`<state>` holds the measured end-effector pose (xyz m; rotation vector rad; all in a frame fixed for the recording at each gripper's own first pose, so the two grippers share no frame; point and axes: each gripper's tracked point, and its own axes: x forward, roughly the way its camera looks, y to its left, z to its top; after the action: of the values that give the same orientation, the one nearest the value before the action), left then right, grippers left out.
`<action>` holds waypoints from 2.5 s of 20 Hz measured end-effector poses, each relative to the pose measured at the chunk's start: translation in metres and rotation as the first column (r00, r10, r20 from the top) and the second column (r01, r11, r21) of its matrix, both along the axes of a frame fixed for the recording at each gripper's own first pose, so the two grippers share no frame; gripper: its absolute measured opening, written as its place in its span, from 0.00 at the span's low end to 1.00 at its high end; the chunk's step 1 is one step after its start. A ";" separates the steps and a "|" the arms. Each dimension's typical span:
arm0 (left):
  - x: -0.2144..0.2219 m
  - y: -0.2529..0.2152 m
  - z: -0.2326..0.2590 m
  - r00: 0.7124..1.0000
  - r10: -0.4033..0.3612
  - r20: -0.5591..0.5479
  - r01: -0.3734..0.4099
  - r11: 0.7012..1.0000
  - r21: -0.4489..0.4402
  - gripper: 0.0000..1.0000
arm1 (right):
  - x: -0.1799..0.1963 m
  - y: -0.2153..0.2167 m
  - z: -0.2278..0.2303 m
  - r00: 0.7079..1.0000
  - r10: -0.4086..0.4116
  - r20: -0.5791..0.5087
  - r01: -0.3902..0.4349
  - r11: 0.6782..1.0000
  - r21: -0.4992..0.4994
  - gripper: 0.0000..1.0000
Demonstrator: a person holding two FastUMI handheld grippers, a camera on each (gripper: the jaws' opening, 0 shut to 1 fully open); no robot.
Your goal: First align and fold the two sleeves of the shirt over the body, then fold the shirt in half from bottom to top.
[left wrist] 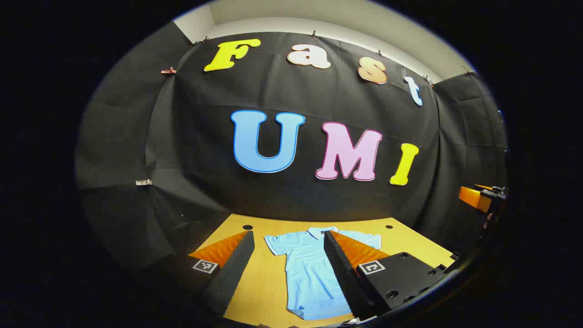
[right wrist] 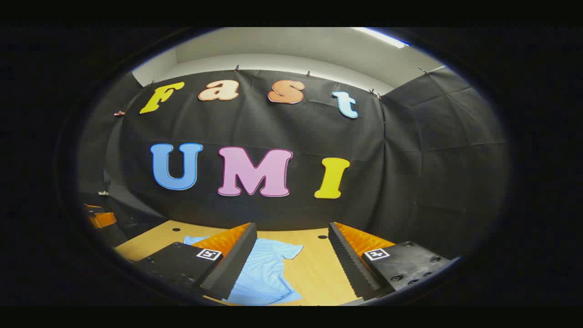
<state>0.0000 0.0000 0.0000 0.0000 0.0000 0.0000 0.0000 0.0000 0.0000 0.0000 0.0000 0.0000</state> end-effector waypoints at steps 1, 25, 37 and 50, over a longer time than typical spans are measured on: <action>0.002 0.000 -0.001 1.000 0.012 0.000 -0.012 1.000 -0.003 0.96 | 0.005 0.002 -0.001 1.000 0.004 0.003 -0.004 1.000 0.010 0.97; 0.078 0.000 -0.025 0.997 0.015 -0.079 -0.014 1.000 0.008 0.96 | 0.058 0.007 -0.040 0.996 0.015 -0.086 -0.012 0.999 0.030 0.97; 0.115 -0.001 -0.030 0.988 0.105 -0.113 -0.101 0.994 0.045 0.96 | 0.219 -0.022 -0.171 0.924 0.034 -0.382 -0.043 0.999 -0.015 0.97; 0.084 -0.044 -0.049 0.941 0.278 -0.191 -0.264 0.959 0.099 0.96 | 0.383 -0.050 -0.360 0.748 0.015 -0.664 -0.038 0.999 -0.021 0.97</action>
<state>0.0844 -0.0443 -0.0485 0.0723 0.2051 0.2768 0.3829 -0.0503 -0.3602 -0.0336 0.7257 0.0287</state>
